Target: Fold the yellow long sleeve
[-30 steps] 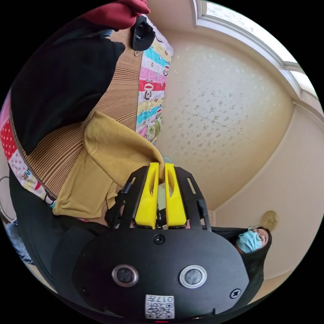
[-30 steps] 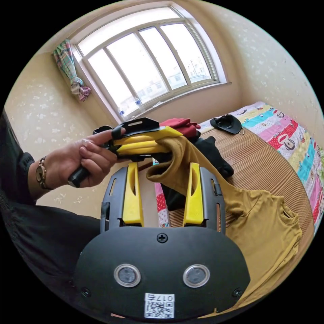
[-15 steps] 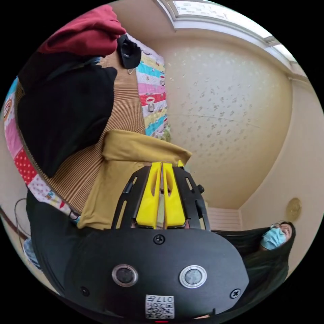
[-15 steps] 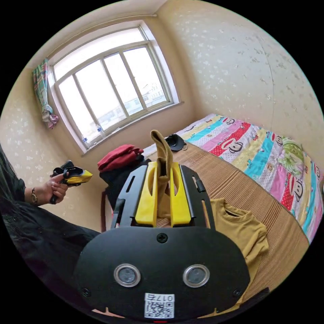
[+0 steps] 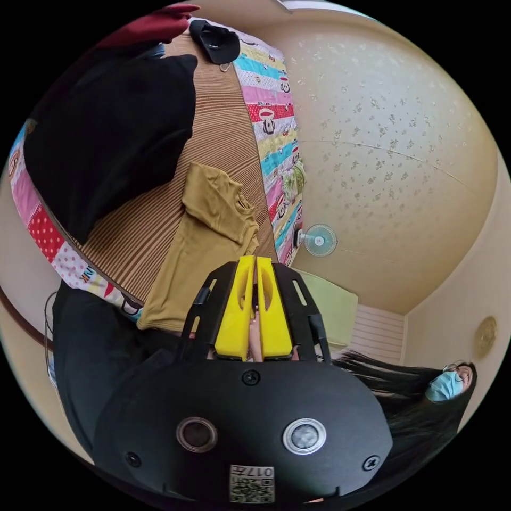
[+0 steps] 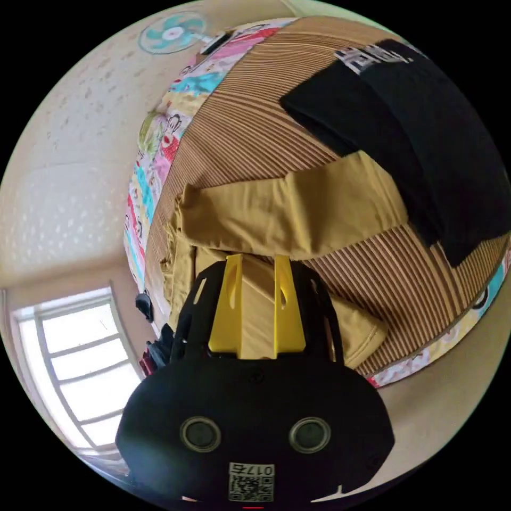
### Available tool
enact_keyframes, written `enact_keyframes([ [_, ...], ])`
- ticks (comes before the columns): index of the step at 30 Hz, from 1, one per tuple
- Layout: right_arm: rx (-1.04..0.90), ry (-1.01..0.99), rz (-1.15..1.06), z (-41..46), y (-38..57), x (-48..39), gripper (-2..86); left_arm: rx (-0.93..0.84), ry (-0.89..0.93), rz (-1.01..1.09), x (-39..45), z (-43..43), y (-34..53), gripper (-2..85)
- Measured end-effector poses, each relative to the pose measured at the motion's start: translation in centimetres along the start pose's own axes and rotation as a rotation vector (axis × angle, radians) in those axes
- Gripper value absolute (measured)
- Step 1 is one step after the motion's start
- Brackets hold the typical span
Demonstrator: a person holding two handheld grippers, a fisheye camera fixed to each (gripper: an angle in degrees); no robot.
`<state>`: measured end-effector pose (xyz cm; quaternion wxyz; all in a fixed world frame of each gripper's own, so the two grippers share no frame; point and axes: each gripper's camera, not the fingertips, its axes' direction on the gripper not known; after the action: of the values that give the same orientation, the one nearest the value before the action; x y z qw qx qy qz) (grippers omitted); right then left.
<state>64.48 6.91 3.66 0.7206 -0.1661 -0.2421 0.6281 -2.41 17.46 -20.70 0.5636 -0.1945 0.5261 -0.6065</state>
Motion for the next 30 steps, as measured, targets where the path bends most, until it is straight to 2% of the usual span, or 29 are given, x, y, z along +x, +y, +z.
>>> enact_keyframes([
  [4, 0.036, -0.218, 0.244, -2.0, 1.1, 5.1, 12.6, -0.043, 0.001, -0.02, -0.6, 4.4, 1.5, -0.9],
  [6, 0.046, -0.248, 0.261, -2.6, 0.5, 4.7, 13.7, -0.054, -0.006, -0.014, -0.4, 6.0, 2.0, -0.9],
  [9, 0.057, -0.184, 0.239, -3.7, -1.3, 2.4, 15.1, -0.063, -0.015, 0.008, 0.0, 8.2, 2.7, -0.9],
  [12, 0.035, -0.138, 0.366, -4.2, -2.7, 2.1, 16.2, -0.066, -0.024, 0.021, -0.1, 9.6, 3.6, -0.9],
  [15, 0.103, -0.319, 0.54, -4.8, -2.2, 3.7, 16.3, -0.044, -0.02, -0.006, -1.3, 10.2, 4.4, -0.9],
  [20, 0.17, -0.377, 0.617, -6.1, -2.5, 4.4, 13.8, 0.05, 0.041, -0.099, -4.3, 9.5, 5.7, -0.9],
  [23, 0.257, -0.497, 0.676, -7.3, -2.3, 4.7, 9.8, 0.094, 0.065, -0.143, -5.7, 9.2, 5.9, -0.9],
  [25, 0.31, -0.762, 0.685, -7.2, -2.0, 4.3, 4.2, 0.116, 0.08, -0.158, -6.3, 9.0, 5.6, -0.9],
  [27, 0.361, -0.973, 0.655, -6.9, -1.8, 2.5, 3.3, 0.125, 0.088, -0.168, -6.5, 8.9, 5.1, -0.9],
  [30, 0.325, -1.164, 0.537, -6.5, -2.4, -3.5, 2.5, 0.142, 0.123, -0.179, -6.5, 8.9, 3.7, -0.9],
])
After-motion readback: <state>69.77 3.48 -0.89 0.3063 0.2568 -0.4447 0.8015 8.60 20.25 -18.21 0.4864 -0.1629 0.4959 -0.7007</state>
